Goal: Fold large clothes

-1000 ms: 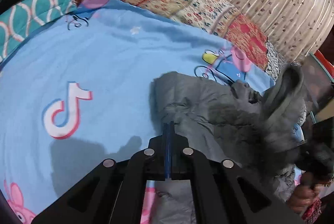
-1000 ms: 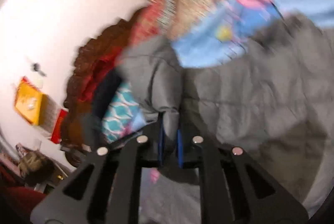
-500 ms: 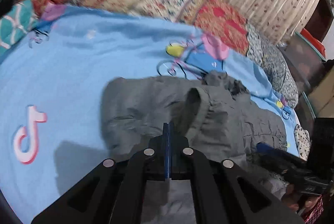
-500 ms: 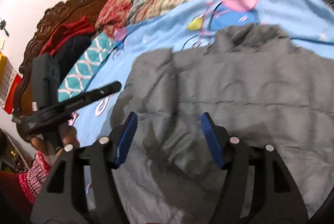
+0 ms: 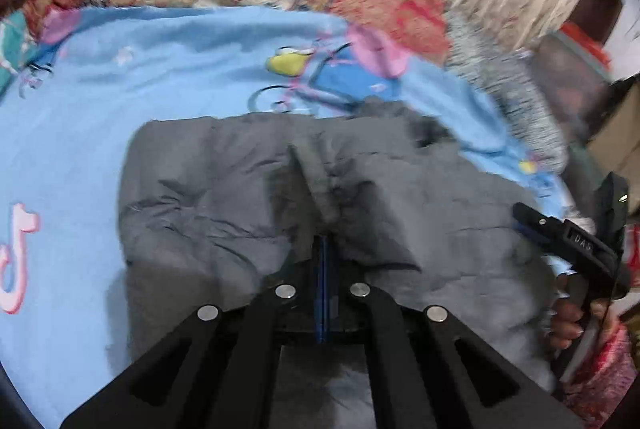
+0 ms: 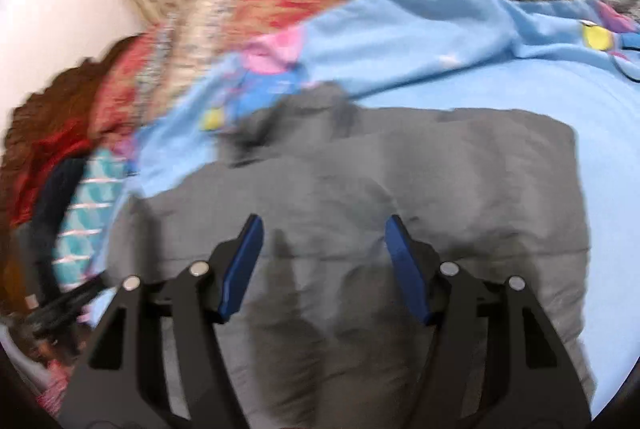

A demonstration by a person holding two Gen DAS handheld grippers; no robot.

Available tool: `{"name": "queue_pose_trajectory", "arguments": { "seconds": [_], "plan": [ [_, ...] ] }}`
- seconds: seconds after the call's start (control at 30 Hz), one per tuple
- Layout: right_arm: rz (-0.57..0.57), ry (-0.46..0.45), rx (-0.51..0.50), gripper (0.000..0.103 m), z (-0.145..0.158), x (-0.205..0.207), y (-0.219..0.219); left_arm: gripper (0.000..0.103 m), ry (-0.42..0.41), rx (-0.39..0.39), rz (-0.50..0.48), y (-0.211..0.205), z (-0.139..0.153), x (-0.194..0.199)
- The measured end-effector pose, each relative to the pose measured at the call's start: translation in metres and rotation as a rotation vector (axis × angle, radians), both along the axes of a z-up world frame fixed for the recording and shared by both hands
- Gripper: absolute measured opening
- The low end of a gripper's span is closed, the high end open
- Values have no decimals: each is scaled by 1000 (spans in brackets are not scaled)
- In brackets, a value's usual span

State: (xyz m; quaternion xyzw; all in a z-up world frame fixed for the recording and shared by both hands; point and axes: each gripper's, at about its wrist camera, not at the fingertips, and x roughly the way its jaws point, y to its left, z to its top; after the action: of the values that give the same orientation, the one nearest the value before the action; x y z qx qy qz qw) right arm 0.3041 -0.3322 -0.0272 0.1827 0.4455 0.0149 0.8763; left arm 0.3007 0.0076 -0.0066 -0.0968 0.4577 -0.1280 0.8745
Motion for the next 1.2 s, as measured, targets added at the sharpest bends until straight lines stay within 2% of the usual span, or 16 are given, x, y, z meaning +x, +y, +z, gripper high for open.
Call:
{"name": "queue_pose_trajectory", "arguments": {
  "seconds": [0.1, 0.13, 0.23, 0.3, 0.37, 0.43, 0.47, 0.57, 0.67, 0.8, 0.87, 0.97, 1.03, 1.1, 1.2],
  "plan": [
    [-80, 36, -90, 61, -27, 5, -12, 0, 90, 162, 76, 0, -26, 18],
    [-84, 38, -101, 61, -28, 6, -11, 0, 99, 186, 83, 1, -32, 20],
    [-61, 66, -122, 62, -17, 5, -3, 0, 72, 326, 89, -11, -36, 19],
    [-54, 58, -80, 62, -1, -10, -6, 0, 75, 349, 84, -13, -25, 12],
    [-46, 9, 2, 63, 24, -41, -16, 0, 59, 291, 69, -2, -4, -4],
    [-22, -29, 42, 63, 43, -75, -24, 0, 5, 247, 55, 12, 19, -25],
    [3, -54, 56, 63, 56, -103, -26, 0, -23, 216, 41, 24, 34, -44],
    [29, -87, 55, 64, 78, -174, -31, 0, -28, 127, 10, 50, 50, -89],
    [4, -81, 47, 65, 83, -246, -36, 0, 1, 78, -13, 69, 49, -134],
    [-33, -22, 118, 66, 66, -327, -36, 0, 76, 90, -15, 86, 33, -190],
    [-35, 2, 158, 66, 56, -358, -31, 0, 136, 90, -3, 97, 21, -216],
    [-16, 41, 222, 66, 39, -402, -10, 0, 236, 19, 28, 116, 3, -252],
    [9, 44, 211, 66, 36, -418, 6, 0, 266, -15, 43, 124, -1, -270],
    [52, 26, 142, 66, 39, -433, 31, 0, 257, -32, 52, 126, 1, -294],
    [152, -8, -67, 66, 47, -444, 77, 0, 248, -29, 20, 115, 4, -321]
  ]
}}
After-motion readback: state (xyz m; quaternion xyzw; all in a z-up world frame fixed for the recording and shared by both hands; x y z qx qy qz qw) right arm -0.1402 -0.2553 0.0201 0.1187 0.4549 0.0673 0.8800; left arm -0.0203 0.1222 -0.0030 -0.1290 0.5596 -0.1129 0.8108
